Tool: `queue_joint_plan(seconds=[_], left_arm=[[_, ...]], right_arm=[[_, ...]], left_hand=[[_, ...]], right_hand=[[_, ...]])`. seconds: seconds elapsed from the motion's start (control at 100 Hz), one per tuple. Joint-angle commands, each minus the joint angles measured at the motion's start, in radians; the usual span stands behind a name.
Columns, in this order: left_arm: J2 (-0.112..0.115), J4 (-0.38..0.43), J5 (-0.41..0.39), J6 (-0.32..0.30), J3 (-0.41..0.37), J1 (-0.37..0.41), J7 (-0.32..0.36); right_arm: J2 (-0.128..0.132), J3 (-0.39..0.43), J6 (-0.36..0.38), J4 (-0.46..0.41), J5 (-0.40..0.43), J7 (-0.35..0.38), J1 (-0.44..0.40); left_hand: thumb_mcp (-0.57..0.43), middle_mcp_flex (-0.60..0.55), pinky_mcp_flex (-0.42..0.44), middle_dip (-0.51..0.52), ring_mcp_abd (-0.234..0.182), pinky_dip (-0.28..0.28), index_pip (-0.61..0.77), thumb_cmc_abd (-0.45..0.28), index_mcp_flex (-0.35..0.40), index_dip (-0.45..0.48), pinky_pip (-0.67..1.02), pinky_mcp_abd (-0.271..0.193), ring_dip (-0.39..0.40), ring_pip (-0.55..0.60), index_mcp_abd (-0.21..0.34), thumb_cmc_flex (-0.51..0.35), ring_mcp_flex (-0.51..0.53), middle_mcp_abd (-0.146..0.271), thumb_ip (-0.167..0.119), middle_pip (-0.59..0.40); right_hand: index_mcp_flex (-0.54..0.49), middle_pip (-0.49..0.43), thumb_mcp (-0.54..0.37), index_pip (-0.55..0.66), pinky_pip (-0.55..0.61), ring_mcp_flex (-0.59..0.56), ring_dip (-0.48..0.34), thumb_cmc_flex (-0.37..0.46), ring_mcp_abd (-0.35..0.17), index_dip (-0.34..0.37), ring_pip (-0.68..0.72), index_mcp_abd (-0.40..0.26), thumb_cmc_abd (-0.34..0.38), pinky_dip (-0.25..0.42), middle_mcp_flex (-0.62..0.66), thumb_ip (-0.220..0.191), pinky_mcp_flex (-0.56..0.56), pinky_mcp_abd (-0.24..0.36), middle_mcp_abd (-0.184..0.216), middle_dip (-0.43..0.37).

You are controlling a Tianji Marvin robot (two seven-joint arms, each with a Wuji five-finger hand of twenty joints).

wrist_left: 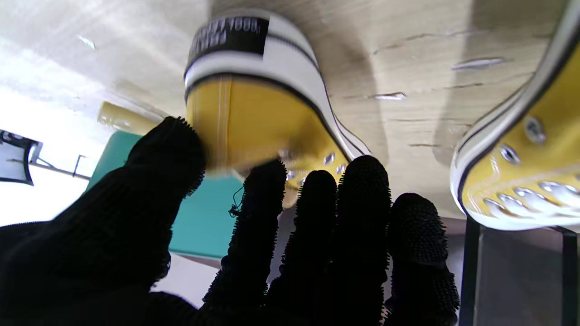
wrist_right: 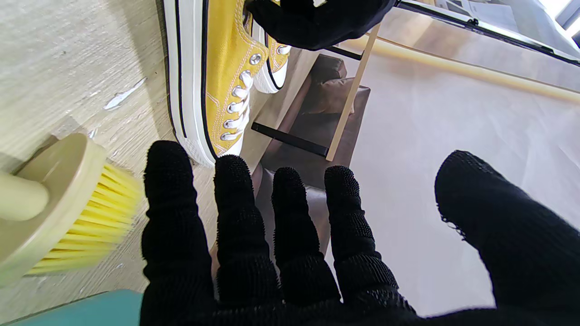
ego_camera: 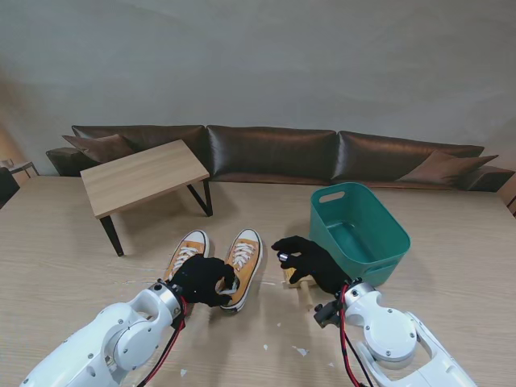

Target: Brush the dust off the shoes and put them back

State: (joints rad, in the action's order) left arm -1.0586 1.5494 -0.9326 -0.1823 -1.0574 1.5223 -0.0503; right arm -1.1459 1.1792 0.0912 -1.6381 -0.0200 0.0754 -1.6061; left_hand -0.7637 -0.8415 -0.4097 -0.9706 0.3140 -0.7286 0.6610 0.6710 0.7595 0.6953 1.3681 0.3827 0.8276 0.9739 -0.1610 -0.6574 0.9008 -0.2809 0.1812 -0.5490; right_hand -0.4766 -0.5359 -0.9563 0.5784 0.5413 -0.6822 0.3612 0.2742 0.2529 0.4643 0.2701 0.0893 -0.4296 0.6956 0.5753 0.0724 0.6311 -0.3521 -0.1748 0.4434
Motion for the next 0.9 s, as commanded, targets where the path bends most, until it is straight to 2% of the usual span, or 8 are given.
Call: queue_joint_plan(seconds=[0.0,0.19,0.29,0.41,0.49,0.61,0.76,0.89], left_arm=[[-0.003,0.029,0.010,-0.011,-0.020,0.009,0.016],[-0.007,0.087,0.061,-0.038,-0.078,0.041,0.042],[-0.012,0.120,0.080,-0.035,-0.112,0.063,0.036],[-0.019,0.168,0.169,-0.005,-0.158,0.096,0.069],[-0.027,0.175,0.221,0.000,-0.181,0.108,0.059],[-0.031,0.196,0.328,0.026,-0.217,0.130,0.098],[-0.040,0.182,0.393,0.032,-0.234,0.143,0.085],[-0.045,0.171,0.459,0.030,-0.243,0.156,0.087]], right_arm=[[-0.002,-0.005,0.000,-0.001,-0.001,0.015,-0.005],[-0.002,-0.005,0.000,-0.001,-0.002,0.017,-0.005],[-0.002,-0.006,0.003,-0.003,0.000,0.015,-0.007],[0.000,-0.010,0.005,-0.014,0.014,0.012,-0.013],[0.001,-0.012,0.006,-0.022,0.028,0.011,-0.019],[0.001,-0.014,-0.002,-0.040,0.062,-0.010,-0.031],[-0.007,-0.022,-0.025,-0.080,0.148,-0.085,-0.062],[-0.017,-0.034,-0.087,-0.128,0.268,-0.180,-0.098]], left_hand=[[-0.040,0.025,0.030,0.009,0.028,-0.030,-0.092,-0.047,0.001,-0.049,-0.004,0.006,0.014,0.020,0.027,0.047,-0.072,-0.018,-0.057,0.021],[0.045,0.001,0.048,0.085,0.060,-0.044,-0.243,-0.093,0.045,-0.137,-0.028,0.022,0.002,-0.036,0.046,0.059,-0.088,-0.033,-0.068,0.110],[0.087,-0.011,0.071,0.219,0.086,-0.029,-0.281,-0.130,0.048,-0.145,-0.087,0.025,-0.062,-0.187,0.033,0.061,-0.130,-0.032,-0.075,0.217],[0.184,0.034,0.180,0.386,0.115,0.015,-0.335,-0.199,0.029,-0.154,-0.257,0.032,-0.180,-0.437,0.003,0.035,-0.258,-0.027,-0.093,0.347],[0.241,0.050,0.229,0.453,0.118,0.046,-0.381,-0.231,0.015,-0.177,-0.373,0.037,-0.243,-0.547,-0.004,0.018,-0.308,-0.021,-0.101,0.390],[0.316,0.106,0.304,0.547,0.099,0.120,-0.437,-0.260,-0.015,-0.221,-0.600,0.027,-0.350,-0.710,0.000,-0.022,-0.397,-0.004,-0.112,0.434],[0.369,0.145,0.317,0.607,0.077,0.153,-0.457,-0.276,-0.033,-0.247,-0.804,0.004,-0.411,-0.796,0.005,-0.057,-0.446,0.004,-0.122,0.449],[0.389,0.166,0.308,0.634,0.065,0.165,-0.462,-0.281,-0.036,-0.259,-0.944,-0.007,-0.441,-0.832,-0.006,-0.075,-0.476,0.003,-0.126,0.457]], right_hand=[[-0.022,-0.007,-0.004,-0.002,-0.019,-0.022,0.015,0.004,0.003,-0.025,0.014,0.002,0.021,0.012,0.025,0.006,-0.333,-0.005,-0.009,-0.012],[-0.023,-0.008,-0.005,-0.002,-0.019,-0.021,0.015,0.005,0.003,-0.025,0.014,0.002,0.020,0.012,0.025,0.006,-0.333,-0.006,-0.009,-0.012],[-0.027,-0.009,-0.006,-0.001,-0.018,-0.023,0.015,0.006,0.004,-0.025,0.014,0.004,0.017,0.012,0.027,0.006,-0.332,-0.006,-0.008,-0.012],[-0.030,-0.009,-0.008,-0.001,-0.015,-0.025,0.015,0.002,0.004,-0.026,0.015,0.003,0.014,0.014,0.030,0.006,-0.326,-0.007,-0.009,-0.012],[-0.031,-0.009,-0.011,-0.001,-0.011,-0.027,0.015,-0.002,0.002,-0.026,0.016,0.001,0.010,0.014,0.030,0.006,-0.319,-0.007,-0.007,-0.012],[-0.044,-0.014,-0.017,0.004,0.001,-0.041,0.018,-0.008,0.004,-0.025,0.025,0.001,-0.005,0.018,0.040,0.005,-0.296,-0.015,-0.006,-0.011],[-0.096,-0.027,-0.040,0.021,0.056,-0.097,0.027,-0.026,0.008,-0.024,0.057,-0.002,-0.065,0.030,0.090,0.010,-0.230,-0.034,-0.005,-0.009],[-0.159,-0.037,-0.023,0.042,0.228,-0.166,0.054,-0.017,0.005,-0.024,0.125,-0.005,-0.134,0.025,0.154,0.022,-0.182,-0.037,0.000,-0.002]])
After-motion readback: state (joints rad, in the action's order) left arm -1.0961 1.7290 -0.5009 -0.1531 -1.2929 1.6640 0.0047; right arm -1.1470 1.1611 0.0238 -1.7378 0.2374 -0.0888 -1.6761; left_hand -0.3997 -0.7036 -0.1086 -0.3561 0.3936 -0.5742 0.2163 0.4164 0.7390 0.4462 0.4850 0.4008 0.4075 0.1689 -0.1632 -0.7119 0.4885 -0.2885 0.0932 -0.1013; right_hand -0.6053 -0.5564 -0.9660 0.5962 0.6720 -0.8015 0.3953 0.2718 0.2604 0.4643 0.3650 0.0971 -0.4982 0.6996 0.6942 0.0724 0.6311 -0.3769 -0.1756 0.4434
